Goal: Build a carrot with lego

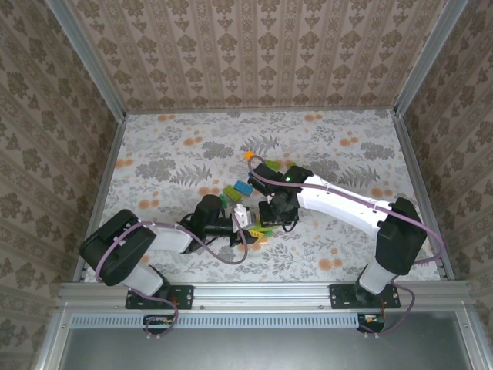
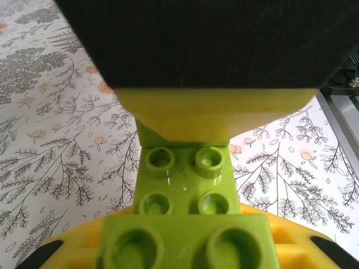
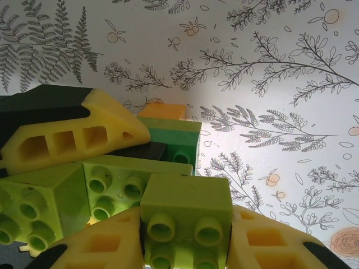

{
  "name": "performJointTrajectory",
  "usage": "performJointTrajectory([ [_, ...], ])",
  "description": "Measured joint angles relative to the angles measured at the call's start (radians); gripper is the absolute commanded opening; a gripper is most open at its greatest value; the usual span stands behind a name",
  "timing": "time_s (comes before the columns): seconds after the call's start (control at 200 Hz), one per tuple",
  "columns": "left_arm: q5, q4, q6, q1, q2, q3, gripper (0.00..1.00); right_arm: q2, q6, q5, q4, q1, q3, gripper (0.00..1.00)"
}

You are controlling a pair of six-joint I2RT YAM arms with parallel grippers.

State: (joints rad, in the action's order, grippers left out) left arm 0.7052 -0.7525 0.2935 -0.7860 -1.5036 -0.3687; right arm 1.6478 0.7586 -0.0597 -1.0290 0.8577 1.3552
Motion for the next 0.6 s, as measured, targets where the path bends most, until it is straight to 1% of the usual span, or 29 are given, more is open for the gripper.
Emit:
performJointTrajectory([
  [0.09, -0.001, 0.000, 0.000, -0.001, 0.000, 0.000, 0.33, 0.006, -0.005, 0.000, -0.006, 0.000, 0.006, 0.41],
  [0.25, -0.005, -0.002, 0.004, -0.004, 0.000, 0.000, 0.33, 0.008, -0.026, 0.000, 0.001, 0.000, -0.003, 0.57],
  [0.375, -0.004, -0.002, 0.007, -0.004, 0.000, 0.000, 0.33, -0.006, -0.041, 0.002, 0.001, -0.006, -0.011, 0.63],
  [0.43, -0.010, -0.003, 0.010, -0.009, -0.003, -0.003, 0.33, -0.011, -0.047, -0.007, 0.027, -0.006, -0.011, 0.65],
  [0.6, -0.021, -0.003, 0.018, -0.012, -0.003, -0.006, 0.33, -0.040, -0.057, -0.010, 0.031, -0.028, -0.019, 0.69],
])
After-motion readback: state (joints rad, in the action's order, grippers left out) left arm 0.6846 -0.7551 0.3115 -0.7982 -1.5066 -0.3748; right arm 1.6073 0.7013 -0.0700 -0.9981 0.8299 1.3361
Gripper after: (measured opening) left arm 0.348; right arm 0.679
